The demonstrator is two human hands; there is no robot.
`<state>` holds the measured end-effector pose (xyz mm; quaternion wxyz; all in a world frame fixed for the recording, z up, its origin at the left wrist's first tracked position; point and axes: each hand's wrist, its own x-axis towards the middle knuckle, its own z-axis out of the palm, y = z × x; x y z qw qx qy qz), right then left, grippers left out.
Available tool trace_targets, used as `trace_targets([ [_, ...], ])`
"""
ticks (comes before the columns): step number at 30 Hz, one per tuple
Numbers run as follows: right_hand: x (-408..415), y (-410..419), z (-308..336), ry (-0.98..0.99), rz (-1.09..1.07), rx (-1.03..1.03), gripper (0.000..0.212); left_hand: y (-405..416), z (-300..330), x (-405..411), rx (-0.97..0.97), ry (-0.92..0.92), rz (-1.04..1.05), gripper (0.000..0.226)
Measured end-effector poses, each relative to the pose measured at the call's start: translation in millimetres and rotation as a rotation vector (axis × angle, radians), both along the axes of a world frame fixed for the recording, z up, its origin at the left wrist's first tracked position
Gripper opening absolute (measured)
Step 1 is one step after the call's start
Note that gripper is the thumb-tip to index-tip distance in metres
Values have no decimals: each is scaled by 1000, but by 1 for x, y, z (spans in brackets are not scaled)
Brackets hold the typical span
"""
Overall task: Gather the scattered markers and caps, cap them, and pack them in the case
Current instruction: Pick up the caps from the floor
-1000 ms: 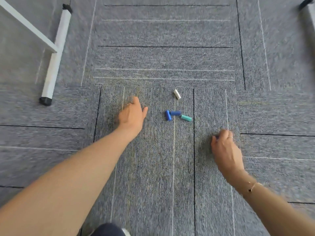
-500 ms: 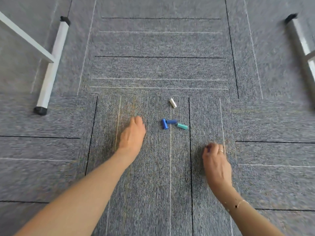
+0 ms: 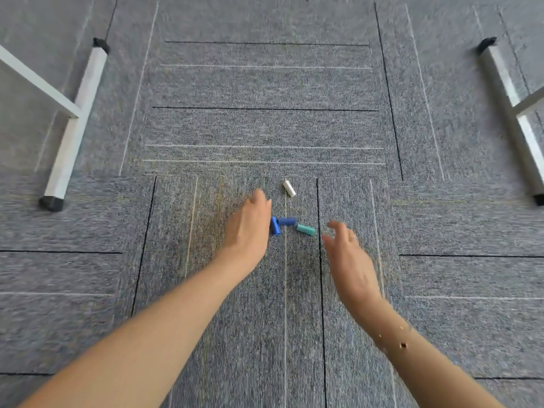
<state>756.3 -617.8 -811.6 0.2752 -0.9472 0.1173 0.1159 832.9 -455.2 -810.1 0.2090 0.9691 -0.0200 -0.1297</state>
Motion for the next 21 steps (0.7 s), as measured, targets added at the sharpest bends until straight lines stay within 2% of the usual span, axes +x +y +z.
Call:
trace_targets([
  [3,26,12,0,77,202,-50,44,4,0,-1,67,-80,-136,26],
  [7,33,17,-6,94,420,-335,43,1,-6,-2,252,-49,-290,48],
  [10,33,14,-6,77,473,-424,38,-4,-8,-2,219,-19,-360,47],
  [13,35,4,-4,96,506,-385,32,-6,-12,1,223,-23,-415,42],
  [18,48,-8,1,130,315,-237,21,-9,-19,-4,247,-59,-436,33],
  [21,61,-1,5,107,230,-218,14,-12,-20,-8,207,-45,-386,29],
])
